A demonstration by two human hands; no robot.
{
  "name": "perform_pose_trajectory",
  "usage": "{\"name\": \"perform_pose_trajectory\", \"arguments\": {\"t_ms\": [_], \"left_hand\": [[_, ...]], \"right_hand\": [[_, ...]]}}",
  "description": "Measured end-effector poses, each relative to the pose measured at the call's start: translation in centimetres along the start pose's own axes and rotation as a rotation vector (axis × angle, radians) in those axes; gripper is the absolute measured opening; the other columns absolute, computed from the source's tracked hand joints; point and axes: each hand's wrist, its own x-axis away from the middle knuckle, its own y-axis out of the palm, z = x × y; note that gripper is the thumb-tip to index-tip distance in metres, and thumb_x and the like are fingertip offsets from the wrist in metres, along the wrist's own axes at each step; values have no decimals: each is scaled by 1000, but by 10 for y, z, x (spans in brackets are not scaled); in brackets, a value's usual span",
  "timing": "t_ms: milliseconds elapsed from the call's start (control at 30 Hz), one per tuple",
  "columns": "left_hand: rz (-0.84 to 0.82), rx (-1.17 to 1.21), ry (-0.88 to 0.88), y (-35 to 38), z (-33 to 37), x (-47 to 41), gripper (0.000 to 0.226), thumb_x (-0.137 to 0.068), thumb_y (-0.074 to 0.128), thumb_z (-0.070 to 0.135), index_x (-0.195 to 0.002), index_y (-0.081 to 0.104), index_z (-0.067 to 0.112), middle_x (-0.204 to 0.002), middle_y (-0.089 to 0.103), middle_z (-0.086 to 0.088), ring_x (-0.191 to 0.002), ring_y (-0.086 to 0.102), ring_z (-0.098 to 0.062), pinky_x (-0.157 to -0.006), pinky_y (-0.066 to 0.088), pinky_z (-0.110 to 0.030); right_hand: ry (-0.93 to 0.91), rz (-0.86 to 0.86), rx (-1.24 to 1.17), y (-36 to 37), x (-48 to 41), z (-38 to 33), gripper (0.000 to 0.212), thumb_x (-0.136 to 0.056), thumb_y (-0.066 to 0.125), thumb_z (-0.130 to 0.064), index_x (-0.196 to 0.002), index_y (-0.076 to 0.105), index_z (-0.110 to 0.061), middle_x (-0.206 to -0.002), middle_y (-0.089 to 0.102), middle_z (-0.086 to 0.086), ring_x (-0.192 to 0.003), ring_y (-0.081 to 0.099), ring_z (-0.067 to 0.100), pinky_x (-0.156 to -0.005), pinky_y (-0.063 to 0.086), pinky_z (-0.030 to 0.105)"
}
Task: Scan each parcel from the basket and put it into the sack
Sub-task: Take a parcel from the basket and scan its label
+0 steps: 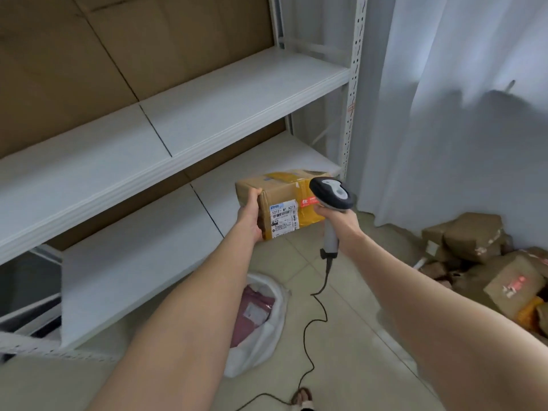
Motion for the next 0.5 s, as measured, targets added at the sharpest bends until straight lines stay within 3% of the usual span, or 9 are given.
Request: {"name": "perform_pose_trajectory", "arguments": {"t_ms": [100,233,400,500], "left_hand": [[62,23,25,-42,-7,2,59,-75,66,51,-124,53,20,-103,68,-17,-90,67,-37,-69,55,-58],[143,-7,11,-98,-22,-10,57,-81,61,50,-129,51,22,-103,66,-11,-82,64,-27,-51,54,-35],[221,-9,-39,-171,-51,-50,57,-79,63,49,-127,52,21,-106,67,-11,-85,65,-27,-57,53,-35],[295,-12,-23,-214,-70,-79,52,-78,65,45,-122,53,19,-102,68,-11,-83,67,-26,-61,56,-37]], "right_hand": [[34,-47,5,29,5,24,24,-81,77,-11,-101,64,-13,-83,59,-1,-77,55,17,-72,47,33],[106,-96,44,72,13,58,20,-82,76,-12,-81,61,-25,-83,60,-1,-81,56,19,-78,48,39],[187,-116,93,123,10,111,14,-82,76,-13,-92,66,-12,-80,56,5,-71,50,17,-71,45,37],[214,-121,113,153,-2,152,13,-83,75,-12,-85,63,-17,-79,57,4,-70,51,16,-72,44,37]]}}
